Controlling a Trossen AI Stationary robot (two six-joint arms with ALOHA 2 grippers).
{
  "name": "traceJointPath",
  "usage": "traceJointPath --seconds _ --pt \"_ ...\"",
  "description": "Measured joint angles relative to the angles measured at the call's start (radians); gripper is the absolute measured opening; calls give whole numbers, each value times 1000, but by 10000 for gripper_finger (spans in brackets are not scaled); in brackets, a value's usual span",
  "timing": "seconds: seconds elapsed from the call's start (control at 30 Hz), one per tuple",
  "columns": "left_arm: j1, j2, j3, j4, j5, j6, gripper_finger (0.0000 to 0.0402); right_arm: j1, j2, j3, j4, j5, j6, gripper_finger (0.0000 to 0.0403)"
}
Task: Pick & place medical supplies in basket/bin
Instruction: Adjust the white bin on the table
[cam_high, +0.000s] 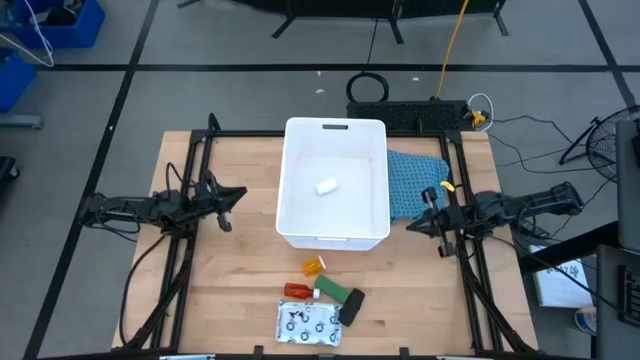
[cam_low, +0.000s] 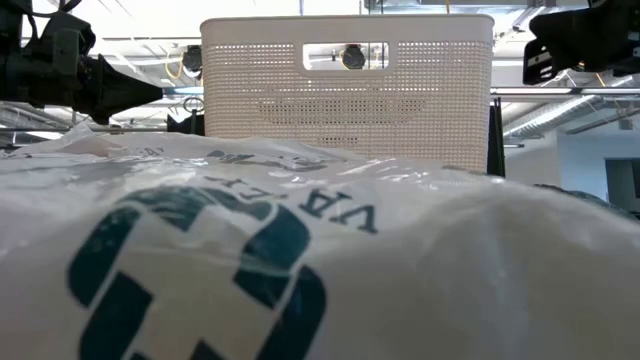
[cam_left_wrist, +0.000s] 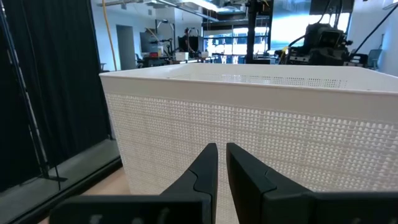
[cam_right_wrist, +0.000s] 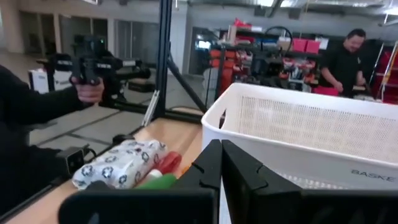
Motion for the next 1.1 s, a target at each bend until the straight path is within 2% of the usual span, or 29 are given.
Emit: traceJointPath --seconds 0.17,0.3,0.43,0.9,1.1 --pt "0 0 0 0 0 -10 35 0 -1 -71 153 2 -14 0" --pt "0 0 0 0 0 -23 35 0 0 -94 192 3 -27 0" --pt "0 0 0 0 0 14 35 0 0 -100 189 4 -28 0" --pt "0 0 0 1 6 -12 35 0 0 -105 189 4 -31 0" --pt "0 0 0 0 11 -40 35 0 0 -106 189 55 -34 0"
